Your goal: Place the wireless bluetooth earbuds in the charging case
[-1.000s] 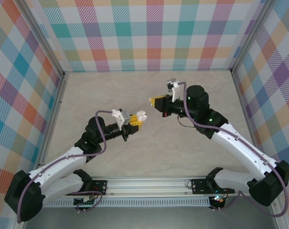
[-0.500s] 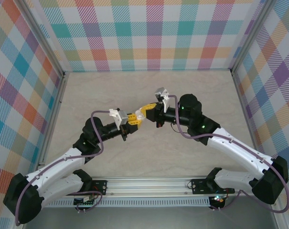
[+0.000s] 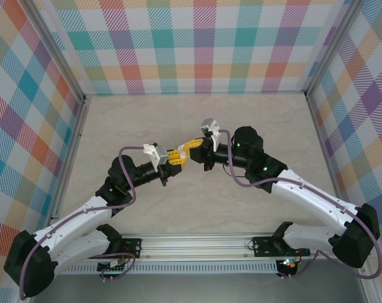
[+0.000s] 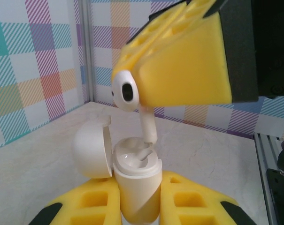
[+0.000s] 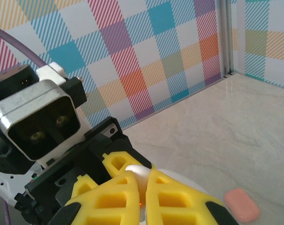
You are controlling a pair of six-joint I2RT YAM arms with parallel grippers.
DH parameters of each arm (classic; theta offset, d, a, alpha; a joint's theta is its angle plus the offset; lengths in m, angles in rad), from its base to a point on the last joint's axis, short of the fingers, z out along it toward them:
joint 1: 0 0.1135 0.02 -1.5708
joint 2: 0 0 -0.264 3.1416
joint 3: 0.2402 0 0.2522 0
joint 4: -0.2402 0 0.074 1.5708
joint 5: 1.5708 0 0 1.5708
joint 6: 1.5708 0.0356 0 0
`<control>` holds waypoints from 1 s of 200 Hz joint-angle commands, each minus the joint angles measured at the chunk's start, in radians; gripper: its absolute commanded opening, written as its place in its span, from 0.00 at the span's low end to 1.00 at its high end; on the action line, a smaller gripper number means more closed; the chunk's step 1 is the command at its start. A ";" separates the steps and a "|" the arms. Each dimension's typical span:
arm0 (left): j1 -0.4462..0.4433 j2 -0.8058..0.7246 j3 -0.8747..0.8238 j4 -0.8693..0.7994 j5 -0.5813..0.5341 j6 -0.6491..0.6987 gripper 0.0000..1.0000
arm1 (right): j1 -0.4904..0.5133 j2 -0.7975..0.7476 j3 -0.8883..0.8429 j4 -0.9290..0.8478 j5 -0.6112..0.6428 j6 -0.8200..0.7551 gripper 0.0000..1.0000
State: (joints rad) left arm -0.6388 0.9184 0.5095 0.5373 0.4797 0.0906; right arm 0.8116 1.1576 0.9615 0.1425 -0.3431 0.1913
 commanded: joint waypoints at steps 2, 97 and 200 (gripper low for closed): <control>0.004 -0.020 0.023 0.030 -0.011 -0.011 0.00 | 0.008 0.011 -0.022 0.053 0.015 -0.036 0.08; 0.004 -0.029 0.021 0.028 -0.026 -0.010 0.00 | 0.009 0.007 -0.055 0.060 0.051 -0.058 0.08; 0.004 -0.028 0.018 0.024 -0.030 -0.012 0.00 | 0.011 0.007 0.039 -0.102 0.103 0.012 0.37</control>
State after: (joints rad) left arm -0.6388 0.9089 0.5095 0.5243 0.4515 0.0902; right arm 0.8188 1.1690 0.9363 0.1215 -0.2722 0.1787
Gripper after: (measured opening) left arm 0.177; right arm 0.370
